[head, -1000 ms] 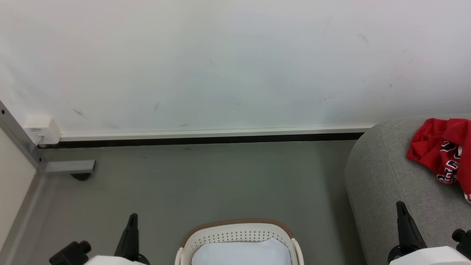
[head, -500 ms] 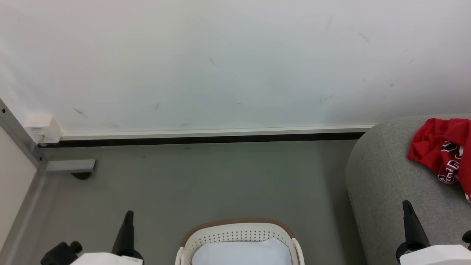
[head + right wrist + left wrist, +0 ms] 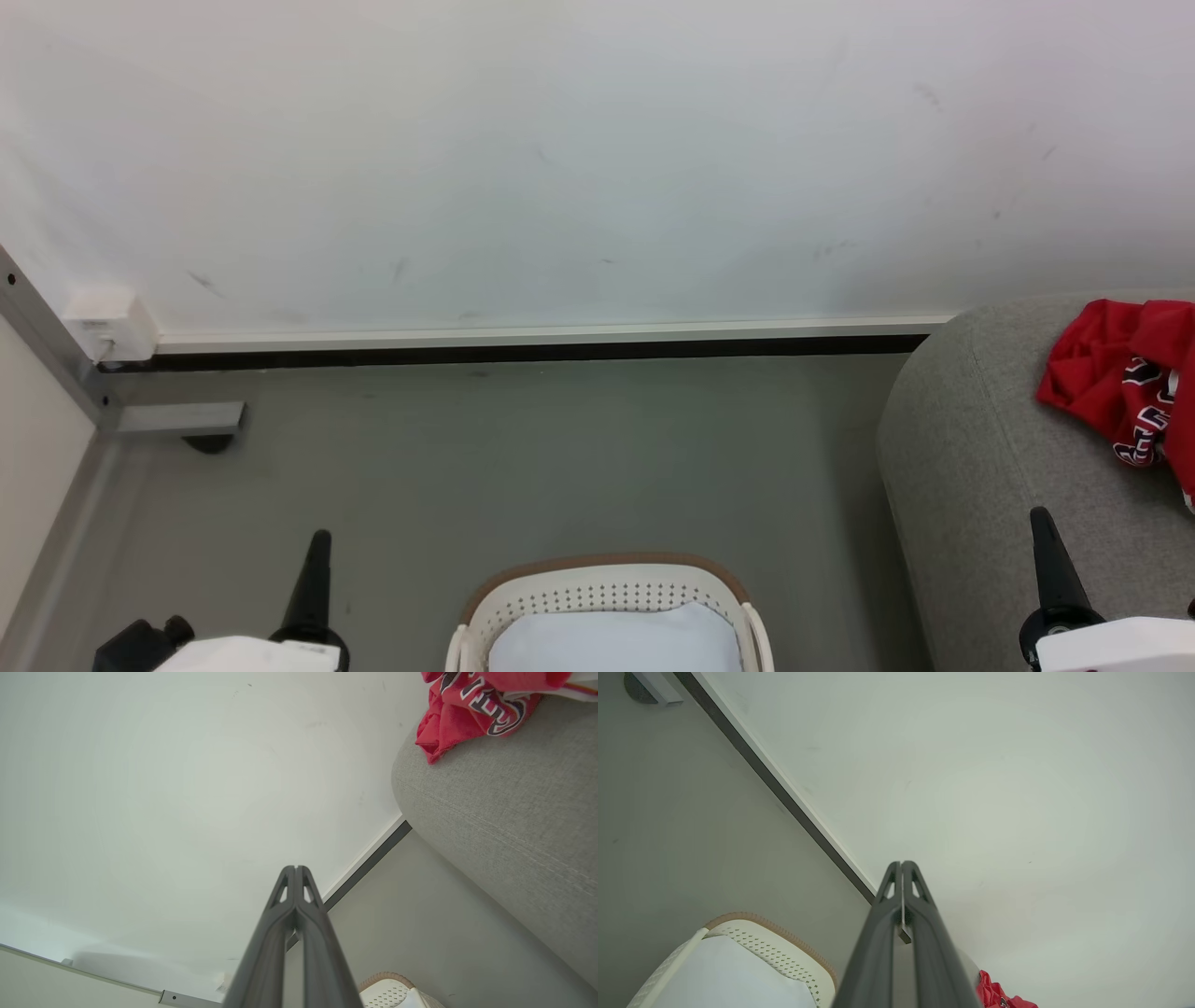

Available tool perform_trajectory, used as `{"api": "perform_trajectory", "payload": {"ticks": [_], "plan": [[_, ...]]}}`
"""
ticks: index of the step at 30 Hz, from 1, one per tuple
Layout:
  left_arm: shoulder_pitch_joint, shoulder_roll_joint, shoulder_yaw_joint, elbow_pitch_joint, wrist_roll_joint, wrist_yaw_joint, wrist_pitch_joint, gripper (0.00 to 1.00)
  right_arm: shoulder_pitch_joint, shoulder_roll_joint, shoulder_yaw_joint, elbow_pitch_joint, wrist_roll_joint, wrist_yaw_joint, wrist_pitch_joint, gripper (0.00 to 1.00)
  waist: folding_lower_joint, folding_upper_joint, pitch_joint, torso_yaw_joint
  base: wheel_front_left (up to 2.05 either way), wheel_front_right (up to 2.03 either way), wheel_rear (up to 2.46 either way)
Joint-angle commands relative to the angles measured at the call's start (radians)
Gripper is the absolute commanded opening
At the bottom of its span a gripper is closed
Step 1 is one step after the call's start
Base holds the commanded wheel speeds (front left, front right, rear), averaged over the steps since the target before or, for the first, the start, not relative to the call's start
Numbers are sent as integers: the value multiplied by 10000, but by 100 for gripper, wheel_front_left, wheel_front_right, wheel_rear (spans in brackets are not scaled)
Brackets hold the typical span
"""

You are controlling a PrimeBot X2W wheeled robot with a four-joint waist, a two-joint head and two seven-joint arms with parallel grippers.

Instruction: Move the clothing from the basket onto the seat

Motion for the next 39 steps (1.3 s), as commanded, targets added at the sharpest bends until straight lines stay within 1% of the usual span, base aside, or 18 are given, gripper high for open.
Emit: {"api": "perform_trajectory", "payload": {"ticks": [1,17,39], "plan": [[-225,59,76,-149,-289,-55,80,0,-152,-24,-92,-148,280,-9,79,0,0,0,2,3,0,0,0],[-270,70,285,-218,-1864,-94,515,0,-149,56,-396,-257,1645,-12,503,0,0,0,26,32,0,0,0],[-297,82,506,-279,-3574,-133,986,0,-143,165,-742,-365,3130,-15,978,0,0,0,57,71,0,0,0]]}}
